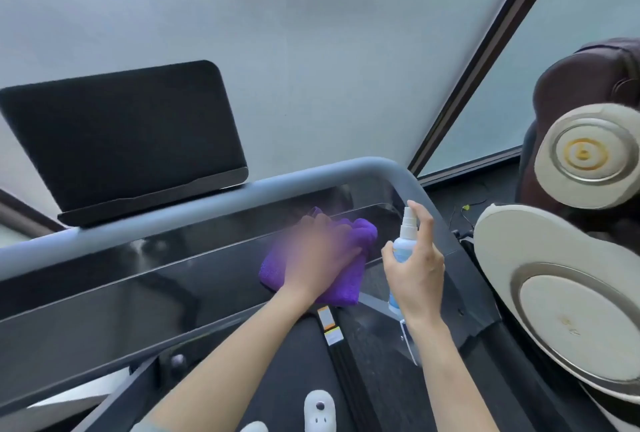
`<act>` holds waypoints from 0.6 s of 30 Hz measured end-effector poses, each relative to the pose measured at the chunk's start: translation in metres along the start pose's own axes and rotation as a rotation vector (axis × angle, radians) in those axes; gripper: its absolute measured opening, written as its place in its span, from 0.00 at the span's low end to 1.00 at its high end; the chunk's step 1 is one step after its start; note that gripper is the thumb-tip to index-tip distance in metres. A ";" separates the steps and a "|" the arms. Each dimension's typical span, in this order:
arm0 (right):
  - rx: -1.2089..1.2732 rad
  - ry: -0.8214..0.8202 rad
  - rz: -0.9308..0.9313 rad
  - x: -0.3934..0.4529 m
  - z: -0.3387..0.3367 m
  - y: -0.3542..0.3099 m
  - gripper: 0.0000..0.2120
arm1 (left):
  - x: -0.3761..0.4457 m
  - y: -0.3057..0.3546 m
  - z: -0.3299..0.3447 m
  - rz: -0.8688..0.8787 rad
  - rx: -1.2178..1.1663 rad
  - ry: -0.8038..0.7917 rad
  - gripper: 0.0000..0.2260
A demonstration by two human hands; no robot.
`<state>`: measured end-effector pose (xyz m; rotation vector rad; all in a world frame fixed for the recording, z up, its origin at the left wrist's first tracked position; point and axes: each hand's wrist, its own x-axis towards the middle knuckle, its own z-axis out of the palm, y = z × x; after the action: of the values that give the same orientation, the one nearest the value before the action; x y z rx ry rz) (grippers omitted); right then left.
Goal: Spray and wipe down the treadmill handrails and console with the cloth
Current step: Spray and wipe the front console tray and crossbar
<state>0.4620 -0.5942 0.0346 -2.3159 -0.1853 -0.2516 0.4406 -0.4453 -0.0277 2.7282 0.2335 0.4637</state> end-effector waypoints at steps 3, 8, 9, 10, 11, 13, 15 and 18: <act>0.016 -0.031 -0.024 -0.008 0.014 -0.018 0.30 | -0.029 -0.034 -0.022 -0.136 0.032 0.059 0.17; 0.065 -0.101 -0.057 -0.028 0.035 -0.044 0.31 | -0.086 -0.109 -0.071 -0.455 0.163 0.193 0.23; 0.069 -0.106 -0.066 -0.032 0.038 -0.048 0.31 | -0.097 -0.125 -0.078 -0.543 0.191 0.235 0.23; 0.068 -0.113 -0.080 -0.036 0.039 -0.050 0.31 | -0.105 -0.135 -0.082 -0.636 0.201 0.279 0.22; 0.061 -0.119 -0.091 -0.039 0.039 -0.051 0.31 | -0.108 -0.139 -0.082 -0.721 0.202 0.312 0.21; 0.039 -0.125 -0.101 -0.041 0.037 -0.048 0.32 | -0.095 -0.131 -0.075 -0.797 0.213 0.316 0.20; 0.008 -0.126 -0.092 -0.041 0.033 -0.042 0.32 | -0.070 -0.110 -0.063 -0.728 0.219 0.284 0.19; -0.036 -0.095 -0.060 -0.036 0.024 -0.034 0.32 | -0.032 -0.077 -0.044 -0.515 0.208 0.237 0.17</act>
<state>0.4226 -0.5560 0.0334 -2.3616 -0.3009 -0.1767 0.3879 -0.3671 -0.0275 2.6535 1.0664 0.6339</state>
